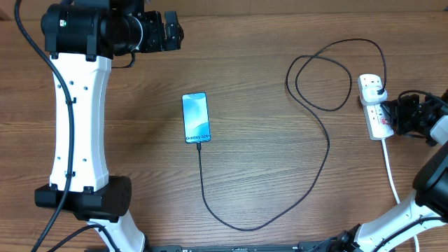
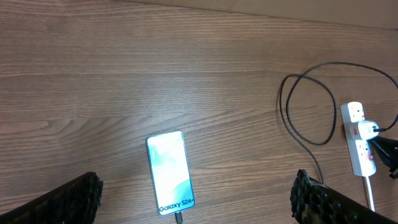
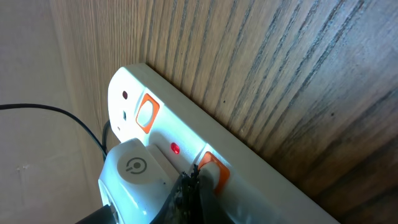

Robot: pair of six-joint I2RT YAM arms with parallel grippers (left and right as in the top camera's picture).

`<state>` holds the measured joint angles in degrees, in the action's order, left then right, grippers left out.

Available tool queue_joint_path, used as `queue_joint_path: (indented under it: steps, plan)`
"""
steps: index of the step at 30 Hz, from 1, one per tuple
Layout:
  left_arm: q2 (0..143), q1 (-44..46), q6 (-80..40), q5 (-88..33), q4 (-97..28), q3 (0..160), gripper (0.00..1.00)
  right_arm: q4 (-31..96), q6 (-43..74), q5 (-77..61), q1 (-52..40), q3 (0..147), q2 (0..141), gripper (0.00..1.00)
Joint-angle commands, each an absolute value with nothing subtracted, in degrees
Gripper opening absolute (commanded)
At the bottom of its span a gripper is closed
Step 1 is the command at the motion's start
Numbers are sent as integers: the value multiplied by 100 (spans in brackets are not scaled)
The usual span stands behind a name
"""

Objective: Plug charger to phone and switch on socket

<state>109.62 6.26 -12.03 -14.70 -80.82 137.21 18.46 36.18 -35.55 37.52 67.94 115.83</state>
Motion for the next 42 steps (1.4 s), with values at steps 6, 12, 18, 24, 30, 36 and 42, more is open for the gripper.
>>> queue_joint_path:
  steps: [6,12,18,24,30,36,42]
  plan:
    - [10901,635,-1157,-1441,-8079,13778,99,2014,3553,-3664,4235,6827,11526,4]
    - [10901,635,-1157,-1441,-8079,13778,100,2016,3214,-4281,4770,6836,10733,4]
    - [10901,635,-1157,-1441,-8079,13778,99,2283,2950,-4707,4821,6836,9736,4]
    - [10901,635,-1157,-1441,-8079,13778,100,2790,2648,-4445,4209,6836,8490,4]
    - [10901,635,-1157,-1439,-8079,13778,100,3212,2512,-3767,3293,6836,7454,4]
    - [10901,635,-1157,-1441,-8079,13778,99,3448,2497,-2823,2064,6840,6670,4]
    - [10901,635,-1157,-1441,-8079,13778,100,3881,2388,-1820,635,7043,6407,4]
